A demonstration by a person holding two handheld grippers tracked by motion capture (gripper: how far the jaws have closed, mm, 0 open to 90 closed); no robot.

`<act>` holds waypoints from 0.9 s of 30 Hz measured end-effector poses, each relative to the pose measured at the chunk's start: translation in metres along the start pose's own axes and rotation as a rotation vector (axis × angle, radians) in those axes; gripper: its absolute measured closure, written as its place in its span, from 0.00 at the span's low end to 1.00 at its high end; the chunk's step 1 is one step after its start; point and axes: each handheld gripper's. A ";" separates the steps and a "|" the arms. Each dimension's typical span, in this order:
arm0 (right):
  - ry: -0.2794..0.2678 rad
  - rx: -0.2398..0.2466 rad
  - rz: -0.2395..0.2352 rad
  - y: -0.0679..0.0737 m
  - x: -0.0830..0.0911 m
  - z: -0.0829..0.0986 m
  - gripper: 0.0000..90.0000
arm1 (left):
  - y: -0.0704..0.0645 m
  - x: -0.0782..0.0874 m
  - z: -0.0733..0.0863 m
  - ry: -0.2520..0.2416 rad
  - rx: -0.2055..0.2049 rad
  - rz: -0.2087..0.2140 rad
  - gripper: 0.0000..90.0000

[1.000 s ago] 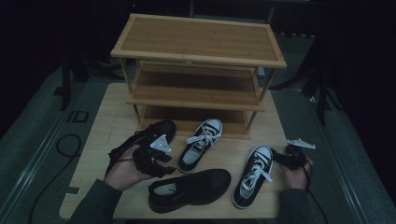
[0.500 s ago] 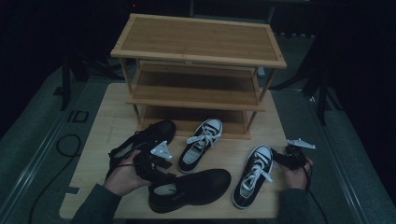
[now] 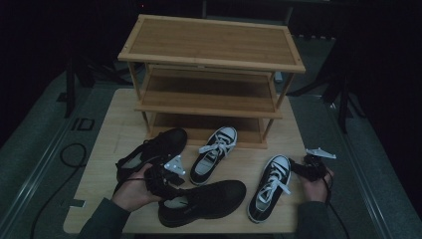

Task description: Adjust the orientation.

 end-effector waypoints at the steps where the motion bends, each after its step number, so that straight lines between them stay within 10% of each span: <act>1: 0.000 0.000 0.000 0.000 0.000 0.000 0.34 | 0.000 -0.003 -0.001 0.013 -0.006 0.005 0.71; 12: 0.000 0.000 0.000 0.000 0.000 0.000 0.34 | 0.001 -0.033 -0.017 0.121 -0.045 0.002 0.85; 27: 0.000 0.000 0.000 0.000 0.000 0.000 0.34 | 0.003 -0.023 -0.010 0.035 -0.010 0.017 0.97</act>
Point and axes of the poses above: each handheld gripper's, and its own axes: x roughly backward along the jaws, z roughly out of its underside, y roughly to its left, and after that the axes turned 14 degrees about -x, right-handed
